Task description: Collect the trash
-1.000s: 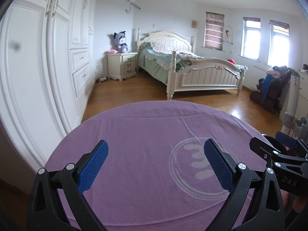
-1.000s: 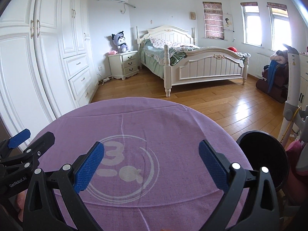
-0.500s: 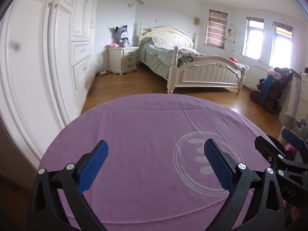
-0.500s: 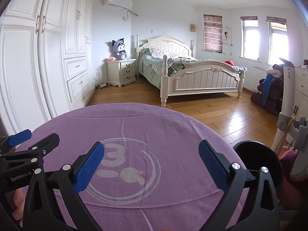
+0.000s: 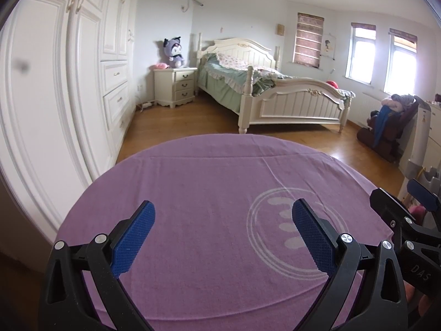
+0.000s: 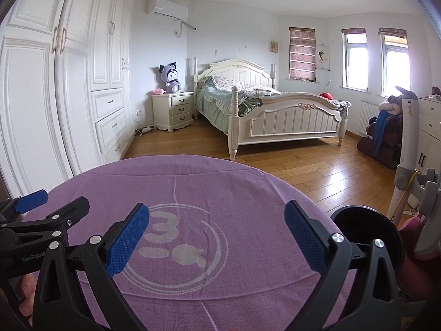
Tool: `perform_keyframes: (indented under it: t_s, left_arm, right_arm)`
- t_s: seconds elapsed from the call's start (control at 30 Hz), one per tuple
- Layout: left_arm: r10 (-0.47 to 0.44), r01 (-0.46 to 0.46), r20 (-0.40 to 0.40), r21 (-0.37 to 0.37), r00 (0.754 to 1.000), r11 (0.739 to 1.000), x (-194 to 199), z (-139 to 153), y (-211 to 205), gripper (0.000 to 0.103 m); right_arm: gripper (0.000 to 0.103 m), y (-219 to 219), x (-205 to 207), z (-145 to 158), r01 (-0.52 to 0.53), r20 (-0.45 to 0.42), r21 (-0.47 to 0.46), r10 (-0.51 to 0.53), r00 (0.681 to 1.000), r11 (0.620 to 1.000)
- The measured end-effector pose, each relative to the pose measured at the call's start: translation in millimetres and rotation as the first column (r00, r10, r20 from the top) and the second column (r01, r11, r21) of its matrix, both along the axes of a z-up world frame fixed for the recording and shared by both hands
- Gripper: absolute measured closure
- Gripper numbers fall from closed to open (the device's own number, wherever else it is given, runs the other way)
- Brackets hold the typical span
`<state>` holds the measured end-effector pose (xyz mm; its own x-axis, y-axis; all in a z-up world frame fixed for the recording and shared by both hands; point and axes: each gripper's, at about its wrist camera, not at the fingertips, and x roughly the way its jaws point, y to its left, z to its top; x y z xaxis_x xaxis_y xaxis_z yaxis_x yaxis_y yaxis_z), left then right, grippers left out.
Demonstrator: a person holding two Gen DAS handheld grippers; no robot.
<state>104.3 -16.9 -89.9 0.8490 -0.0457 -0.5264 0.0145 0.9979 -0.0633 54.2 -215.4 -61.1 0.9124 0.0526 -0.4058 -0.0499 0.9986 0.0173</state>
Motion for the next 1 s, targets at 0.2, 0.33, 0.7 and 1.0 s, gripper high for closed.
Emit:
perform_keyframes:
  t_s: [0.2, 0.33, 0.7, 1.0]
  left_arm:
    - [-0.005, 0.005, -0.008, 0.012, 1.000, 1.000, 2.3, 0.5, -0.7, 0.005]
    - [-0.010, 0.010, -0.012, 0.018, 1.000, 1.000, 1.6, -1.3, -3.2, 0.005]
    - [-0.015, 0.016, -0.022, 0.041, 1.000, 0.999, 1.4, -3.0, -10.6, 0.005]
    - [-0.019, 0.020, -0.019, 0.046, 1.000, 0.999, 0.9, -3.0, -10.5, 0.005]
  right_arm:
    - [0.005, -6.6, -1.7, -1.6, 0.005, -0.004, 0.019, -0.005, 1.000, 1.000]
    - [0.005, -9.9, -0.1, -1.3, 0.013, -0.010, 0.030, -0.013, 1.000, 0.999]
    - [0.005, -11.2, -1.1, -1.7, 0.012, -0.012, 0.046, -0.012, 1.000, 0.999]
    - [0.005, -10.2, -0.2, -1.6, 0.014, -0.014, 0.054, -0.013, 1.000, 0.998]
